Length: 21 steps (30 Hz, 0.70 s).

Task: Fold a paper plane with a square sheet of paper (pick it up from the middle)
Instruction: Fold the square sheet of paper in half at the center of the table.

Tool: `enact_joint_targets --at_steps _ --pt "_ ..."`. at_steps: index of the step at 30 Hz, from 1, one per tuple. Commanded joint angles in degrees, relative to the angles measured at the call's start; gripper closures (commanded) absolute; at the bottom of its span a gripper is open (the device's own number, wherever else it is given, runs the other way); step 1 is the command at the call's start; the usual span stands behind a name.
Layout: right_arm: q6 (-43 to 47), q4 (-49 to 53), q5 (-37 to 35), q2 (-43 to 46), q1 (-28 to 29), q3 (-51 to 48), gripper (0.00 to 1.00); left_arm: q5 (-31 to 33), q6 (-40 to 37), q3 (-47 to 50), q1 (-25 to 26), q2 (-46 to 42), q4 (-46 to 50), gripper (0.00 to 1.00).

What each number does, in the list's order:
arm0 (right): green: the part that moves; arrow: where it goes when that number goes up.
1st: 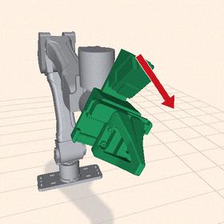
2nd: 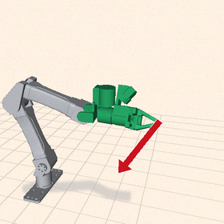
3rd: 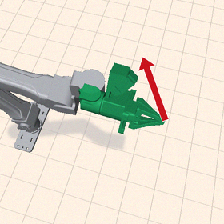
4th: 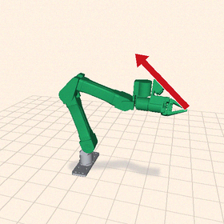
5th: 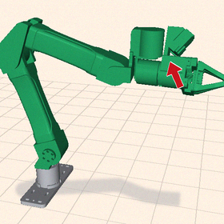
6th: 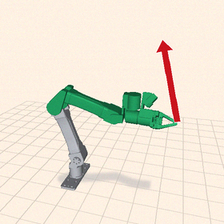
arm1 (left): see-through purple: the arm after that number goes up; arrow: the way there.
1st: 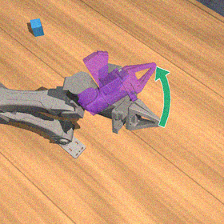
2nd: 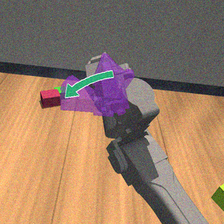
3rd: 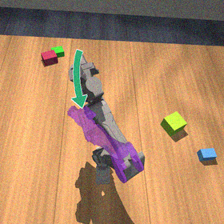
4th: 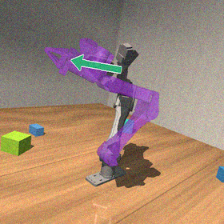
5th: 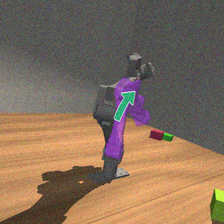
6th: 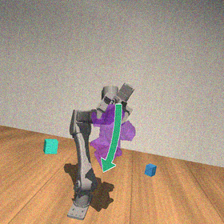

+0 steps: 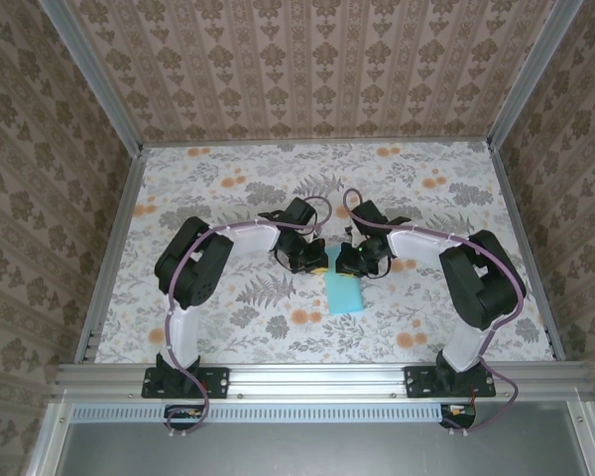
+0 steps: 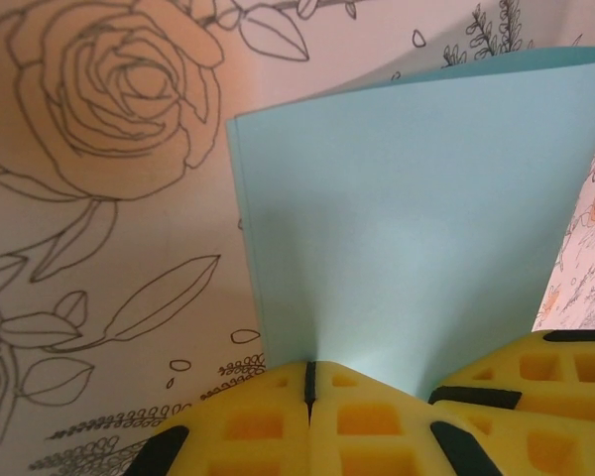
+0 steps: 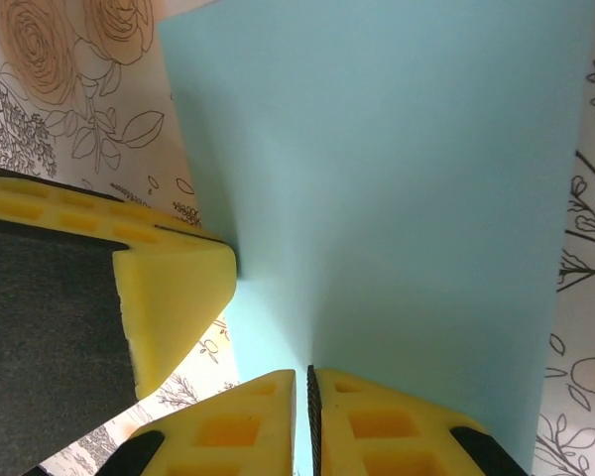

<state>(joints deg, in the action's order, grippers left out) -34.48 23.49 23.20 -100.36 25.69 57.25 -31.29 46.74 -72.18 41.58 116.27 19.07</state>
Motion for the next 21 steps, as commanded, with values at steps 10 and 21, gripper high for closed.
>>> enact_joint_targets --at_steps 10,21 --pt "3.6 -2.7 2.1 -0.7 -3.3 -5.6 0.89 7.0 -0.2 2.4 0.2 4.9 9.1 1.0" --pt "4.5 -3.4 2.6 3.7 -8.0 -12.2 0.88 7.6 0.6 4.0 -0.7 4.6 8.6 1.0"
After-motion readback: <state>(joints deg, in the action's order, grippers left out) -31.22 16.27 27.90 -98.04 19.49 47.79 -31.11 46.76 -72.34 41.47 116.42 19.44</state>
